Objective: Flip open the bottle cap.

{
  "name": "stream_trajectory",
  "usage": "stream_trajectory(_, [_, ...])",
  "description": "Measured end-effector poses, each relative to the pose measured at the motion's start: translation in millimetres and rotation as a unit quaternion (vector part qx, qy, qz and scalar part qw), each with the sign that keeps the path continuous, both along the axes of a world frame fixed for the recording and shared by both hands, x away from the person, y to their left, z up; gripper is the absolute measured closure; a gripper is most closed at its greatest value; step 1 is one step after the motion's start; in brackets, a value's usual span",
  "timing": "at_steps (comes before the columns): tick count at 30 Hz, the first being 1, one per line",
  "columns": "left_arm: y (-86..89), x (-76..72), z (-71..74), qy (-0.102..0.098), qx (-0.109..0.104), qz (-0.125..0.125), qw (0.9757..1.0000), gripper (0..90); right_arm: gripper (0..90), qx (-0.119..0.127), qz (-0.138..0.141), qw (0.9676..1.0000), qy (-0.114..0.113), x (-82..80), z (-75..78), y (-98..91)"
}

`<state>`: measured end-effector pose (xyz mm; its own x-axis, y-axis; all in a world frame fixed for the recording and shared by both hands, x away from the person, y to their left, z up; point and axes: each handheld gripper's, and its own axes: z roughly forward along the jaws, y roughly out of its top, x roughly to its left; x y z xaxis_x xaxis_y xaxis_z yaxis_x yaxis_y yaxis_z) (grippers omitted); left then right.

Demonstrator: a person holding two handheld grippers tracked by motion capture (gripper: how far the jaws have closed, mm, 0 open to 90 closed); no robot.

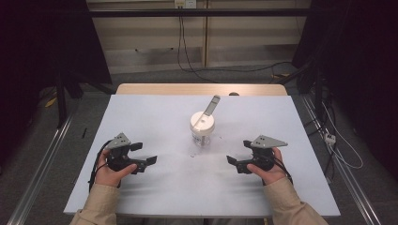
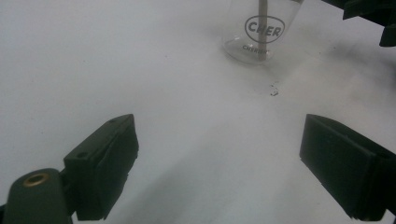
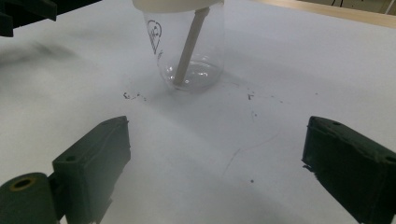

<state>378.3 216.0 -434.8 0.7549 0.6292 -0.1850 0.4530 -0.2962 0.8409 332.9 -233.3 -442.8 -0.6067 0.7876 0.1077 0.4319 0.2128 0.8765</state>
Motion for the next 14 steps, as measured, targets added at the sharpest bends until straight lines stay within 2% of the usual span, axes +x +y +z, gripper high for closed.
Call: stream_trajectory(14, [4.2, -1.4, -1.4, 0.000, 0.000, 0.006, 1.0000, 10.9, 7.8, -0.011, -0.008, 0.9999, -0.004, -21.4, -2.7, -23.4])
